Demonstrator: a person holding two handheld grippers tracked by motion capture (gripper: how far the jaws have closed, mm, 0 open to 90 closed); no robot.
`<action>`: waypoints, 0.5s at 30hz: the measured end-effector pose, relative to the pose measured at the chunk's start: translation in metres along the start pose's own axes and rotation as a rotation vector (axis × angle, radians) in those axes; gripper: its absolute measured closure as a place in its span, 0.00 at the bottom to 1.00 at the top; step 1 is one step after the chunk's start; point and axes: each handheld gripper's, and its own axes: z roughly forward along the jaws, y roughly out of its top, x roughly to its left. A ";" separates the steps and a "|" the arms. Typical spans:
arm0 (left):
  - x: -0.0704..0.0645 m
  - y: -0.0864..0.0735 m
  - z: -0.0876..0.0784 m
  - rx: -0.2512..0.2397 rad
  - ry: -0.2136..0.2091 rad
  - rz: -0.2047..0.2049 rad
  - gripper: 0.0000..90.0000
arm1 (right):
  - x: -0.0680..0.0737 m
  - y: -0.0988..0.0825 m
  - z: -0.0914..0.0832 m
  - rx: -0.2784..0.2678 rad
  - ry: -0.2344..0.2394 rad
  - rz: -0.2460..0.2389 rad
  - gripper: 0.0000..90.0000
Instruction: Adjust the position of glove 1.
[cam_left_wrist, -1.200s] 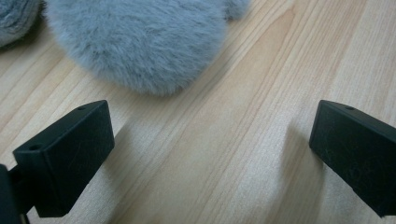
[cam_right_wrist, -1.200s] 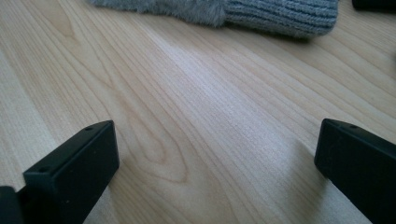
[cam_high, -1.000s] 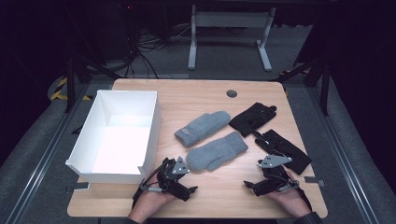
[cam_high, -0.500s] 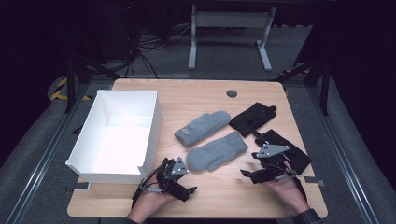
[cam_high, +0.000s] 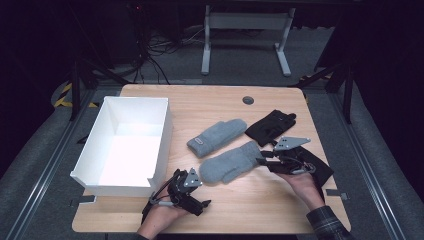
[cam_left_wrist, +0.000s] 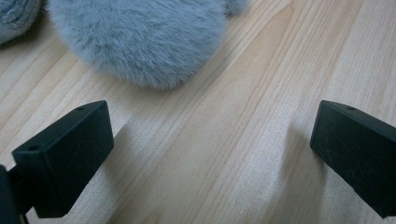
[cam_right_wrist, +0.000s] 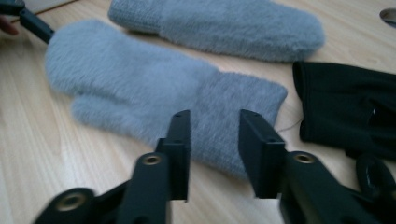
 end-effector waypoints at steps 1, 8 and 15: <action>0.000 0.000 0.000 0.000 0.000 0.000 0.00 | -0.001 0.002 0.002 0.002 -0.004 0.000 0.84; 0.000 0.000 0.000 -0.001 0.001 0.002 0.00 | -0.011 0.014 0.018 0.007 -0.001 -0.002 1.00; 0.000 0.000 0.000 0.000 0.001 0.002 0.00 | -0.020 0.033 0.049 0.025 0.024 -0.009 1.00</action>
